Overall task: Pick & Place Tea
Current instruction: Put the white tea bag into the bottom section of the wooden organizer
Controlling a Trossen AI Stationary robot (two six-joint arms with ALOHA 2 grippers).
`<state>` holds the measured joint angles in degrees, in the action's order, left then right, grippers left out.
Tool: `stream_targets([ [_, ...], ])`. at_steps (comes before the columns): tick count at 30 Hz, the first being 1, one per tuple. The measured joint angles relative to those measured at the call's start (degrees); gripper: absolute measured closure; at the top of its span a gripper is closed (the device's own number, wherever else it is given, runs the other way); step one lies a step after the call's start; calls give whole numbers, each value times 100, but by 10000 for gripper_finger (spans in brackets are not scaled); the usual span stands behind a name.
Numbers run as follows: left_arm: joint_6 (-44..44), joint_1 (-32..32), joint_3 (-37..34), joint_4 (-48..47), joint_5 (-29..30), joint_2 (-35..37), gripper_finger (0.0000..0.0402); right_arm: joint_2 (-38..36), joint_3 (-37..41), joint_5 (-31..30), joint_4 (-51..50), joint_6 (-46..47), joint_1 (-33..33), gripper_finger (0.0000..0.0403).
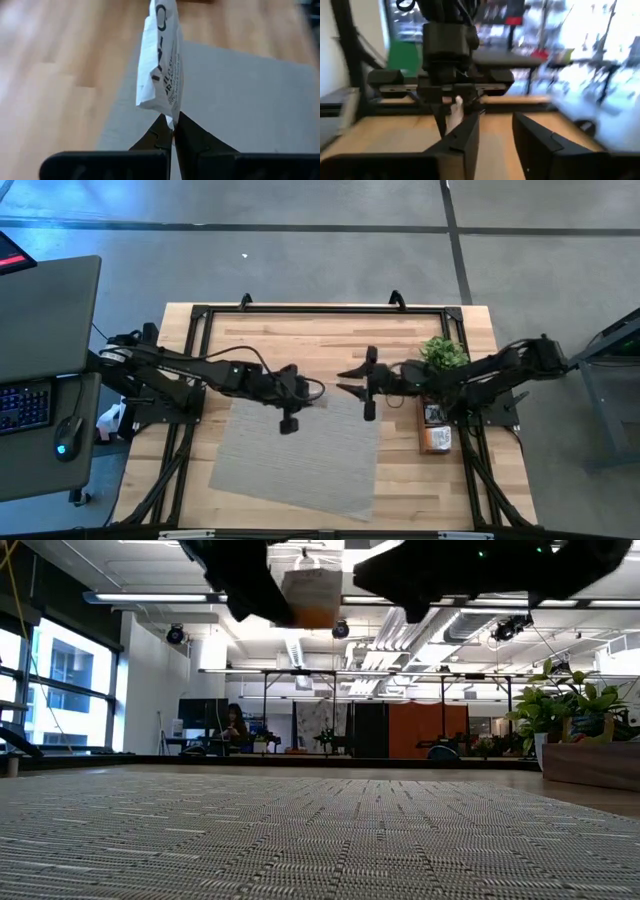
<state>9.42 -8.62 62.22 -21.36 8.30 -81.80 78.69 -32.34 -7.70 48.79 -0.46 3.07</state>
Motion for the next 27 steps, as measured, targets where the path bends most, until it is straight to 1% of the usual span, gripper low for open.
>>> stream_targets([
  [1,-5,-1,1,-33,-231,1,400,-6,-138,178,-344,255,-29,278],
  [3,4,-1,13,-126,-499,-22,400,59,-520,485,-1200,653,-82,265],
  [7,123,3,0,-310,-482,-373,400,410,-1500,724,-3125,799,-85,249],
  [10,155,3,15,-269,-480,-503,401,704,-2153,966,-3908,925,-81,246],
  [15,157,-1,11,-353,-475,-527,401,1124,-2819,1040,-4563,1086,-79,256],
  [17,157,-1,9,-394,-447,-544,401,1279,-2911,1047,-4745,1073,-81,266],
  [20,152,-1,9,-398,-434,-542,401,1487,-2952,1181,-4709,1053,-83,283],
  [23,146,-1,9,-456,-429,-542,401,1580,-2952,1278,-4692,931,-83,310],
  [27,143,-1,9,-486,-414,-542,401,1530,-2952,1254,-4617,902,-82,369],
])
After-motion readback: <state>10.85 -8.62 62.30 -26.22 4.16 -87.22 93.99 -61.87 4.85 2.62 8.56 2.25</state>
